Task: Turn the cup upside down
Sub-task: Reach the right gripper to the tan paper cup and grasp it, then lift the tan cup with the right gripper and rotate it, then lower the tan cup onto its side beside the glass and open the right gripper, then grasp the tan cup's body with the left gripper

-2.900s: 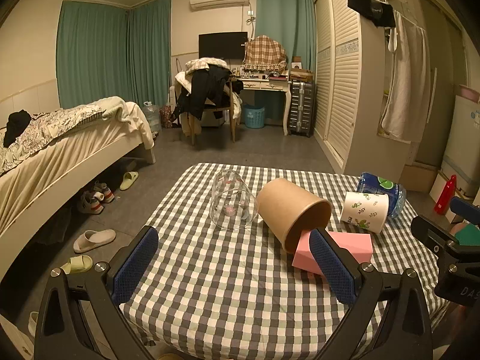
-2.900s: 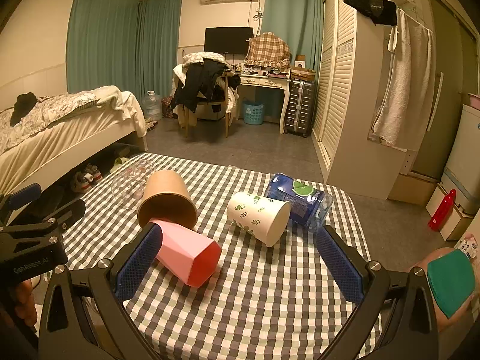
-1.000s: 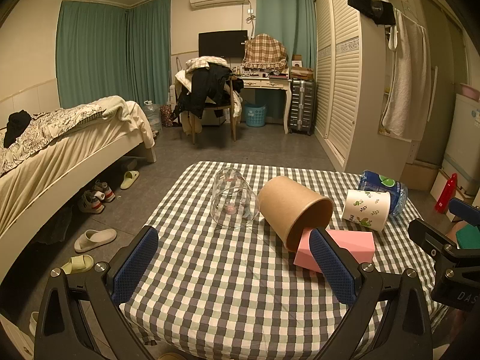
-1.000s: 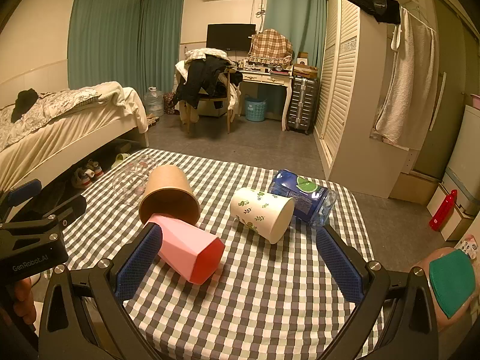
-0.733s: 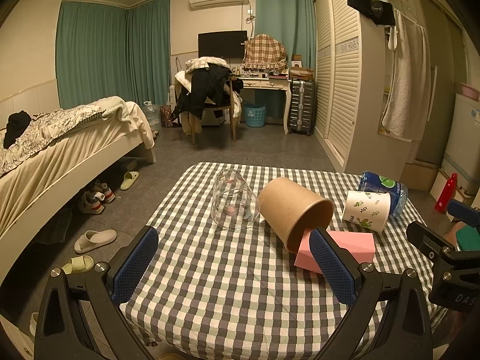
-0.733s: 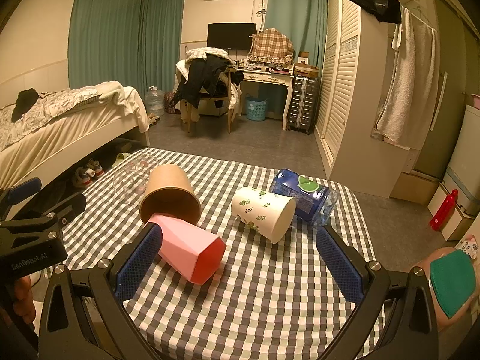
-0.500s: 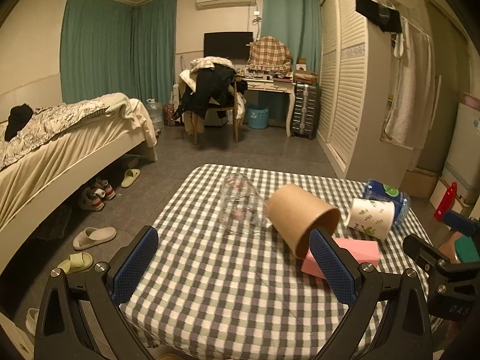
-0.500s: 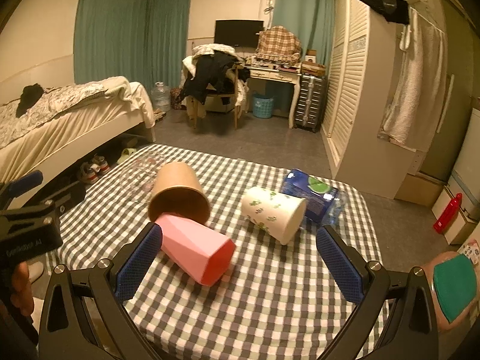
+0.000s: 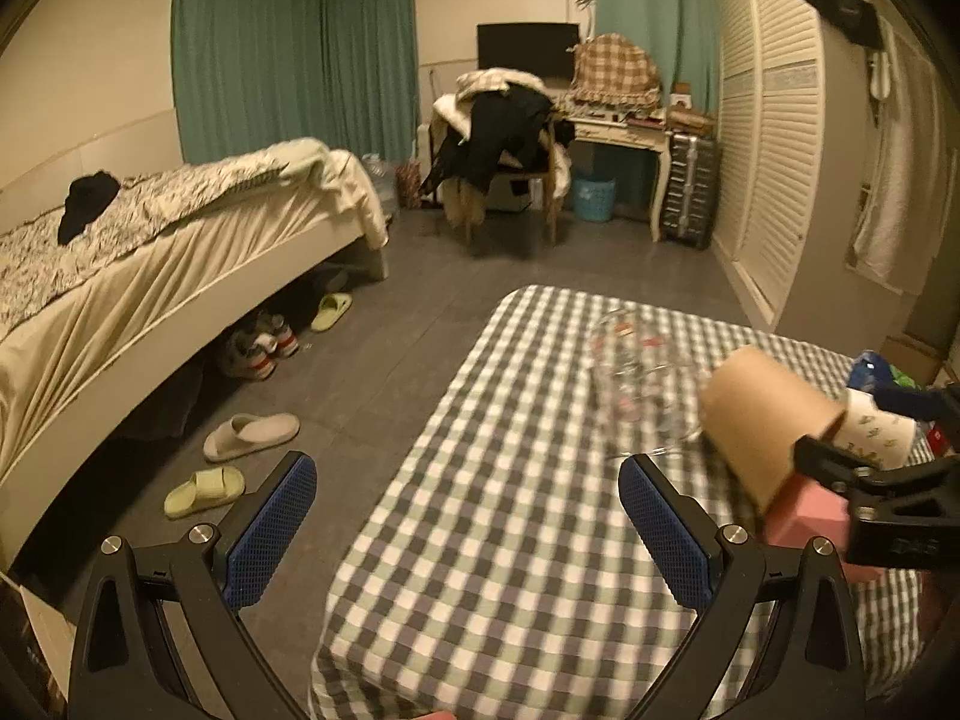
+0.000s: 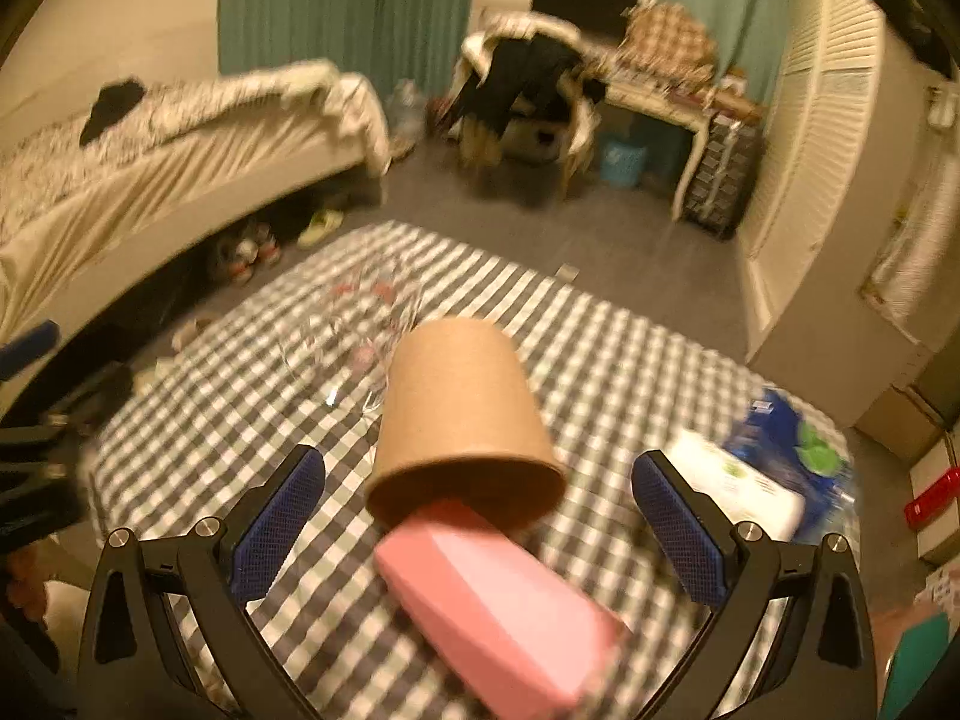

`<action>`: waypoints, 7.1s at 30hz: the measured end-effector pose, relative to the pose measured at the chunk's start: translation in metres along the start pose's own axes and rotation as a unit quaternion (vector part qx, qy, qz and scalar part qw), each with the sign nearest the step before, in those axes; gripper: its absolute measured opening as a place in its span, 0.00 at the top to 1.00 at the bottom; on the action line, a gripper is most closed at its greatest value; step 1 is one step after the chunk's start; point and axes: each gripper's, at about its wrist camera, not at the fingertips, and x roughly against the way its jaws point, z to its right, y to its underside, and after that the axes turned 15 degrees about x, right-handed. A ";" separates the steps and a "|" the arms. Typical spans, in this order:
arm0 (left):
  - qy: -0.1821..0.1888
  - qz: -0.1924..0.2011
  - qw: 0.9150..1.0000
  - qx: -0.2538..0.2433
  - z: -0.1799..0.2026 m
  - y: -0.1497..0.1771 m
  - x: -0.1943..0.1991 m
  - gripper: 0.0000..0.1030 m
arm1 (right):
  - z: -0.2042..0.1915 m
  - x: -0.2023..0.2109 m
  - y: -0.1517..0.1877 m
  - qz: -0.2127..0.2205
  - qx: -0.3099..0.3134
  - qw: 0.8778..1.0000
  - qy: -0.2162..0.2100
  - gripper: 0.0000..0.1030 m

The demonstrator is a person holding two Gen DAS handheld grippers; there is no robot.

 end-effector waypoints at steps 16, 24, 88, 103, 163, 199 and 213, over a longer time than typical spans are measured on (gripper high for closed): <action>0.003 -0.025 0.999 0.022 -0.019 -0.009 -0.018 0.00 | -0.009 -0.078 -0.015 -0.090 0.034 0.995 -0.008 0.15; 0.009 -0.016 0.999 0.030 -0.023 -0.011 -0.008 0.00 | -0.008 -0.043 -0.020 -0.045 0.019 0.999 0.005 0.16; -0.038 0.005 0.996 0.087 -0.082 -0.024 0.004 0.00 | -0.047 0.004 0.022 0.174 -0.029 0.975 -0.138 0.16; -0.025 0.002 0.997 0.073 -0.068 -0.021 0.009 0.00 | -0.060 0.033 0.042 0.146 0.004 0.982 -0.123 0.15; 0.108 -0.065 0.989 -0.071 0.031 0.042 -0.004 0.00 | 0.039 0.065 0.069 0.199 -0.085 0.976 -0.026 0.14; 0.317 -0.129 0.912 -0.227 0.088 0.054 -0.050 0.12 | 0.062 0.049 0.078 0.173 -0.111 0.978 -0.023 0.12; 0.206 -0.130 0.937 -0.252 0.076 0.030 -0.001 0.12 | 0.050 0.048 0.071 0.134 -0.088 0.987 0.029 0.12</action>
